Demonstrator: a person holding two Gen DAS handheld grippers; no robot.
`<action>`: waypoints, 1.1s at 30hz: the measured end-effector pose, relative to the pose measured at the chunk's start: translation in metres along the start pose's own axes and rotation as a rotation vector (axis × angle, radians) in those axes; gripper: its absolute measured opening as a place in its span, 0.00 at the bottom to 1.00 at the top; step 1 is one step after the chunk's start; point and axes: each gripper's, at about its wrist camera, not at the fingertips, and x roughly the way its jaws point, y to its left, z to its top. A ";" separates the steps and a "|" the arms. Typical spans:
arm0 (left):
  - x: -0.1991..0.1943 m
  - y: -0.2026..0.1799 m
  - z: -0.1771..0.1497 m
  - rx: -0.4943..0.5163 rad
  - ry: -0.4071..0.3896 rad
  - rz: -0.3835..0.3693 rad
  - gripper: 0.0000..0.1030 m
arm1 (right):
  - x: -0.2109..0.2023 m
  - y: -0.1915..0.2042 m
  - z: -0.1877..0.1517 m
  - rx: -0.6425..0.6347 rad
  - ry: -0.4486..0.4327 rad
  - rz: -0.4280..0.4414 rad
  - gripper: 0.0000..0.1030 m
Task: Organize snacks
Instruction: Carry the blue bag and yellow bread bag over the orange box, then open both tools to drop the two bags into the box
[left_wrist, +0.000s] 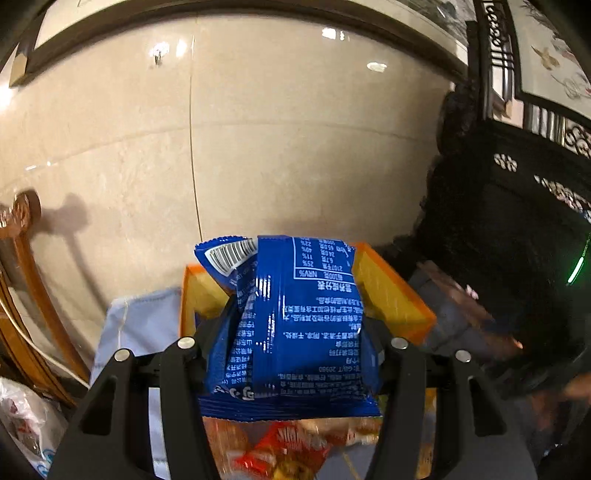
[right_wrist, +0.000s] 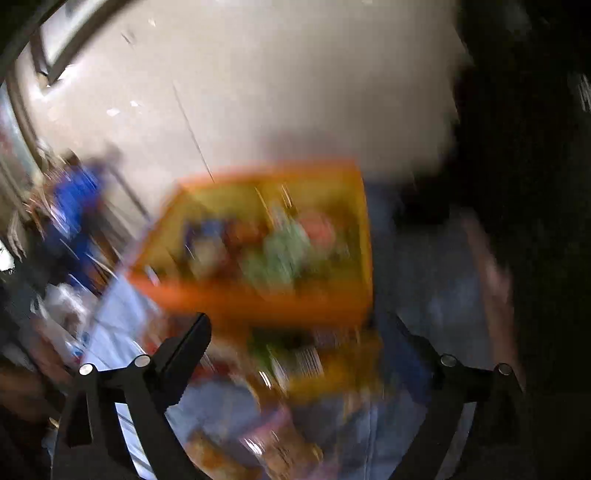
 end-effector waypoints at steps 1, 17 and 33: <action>0.000 0.001 -0.006 -0.008 0.013 -0.003 0.53 | 0.010 -0.003 -0.009 -0.005 0.015 -0.012 0.90; -0.017 0.020 -0.060 -0.119 0.107 0.028 0.53 | 0.063 0.016 -0.016 -0.148 0.057 0.068 0.71; -0.022 -0.005 -0.008 -0.031 0.003 -0.022 0.53 | -0.095 0.030 0.076 -0.153 -0.276 0.122 0.71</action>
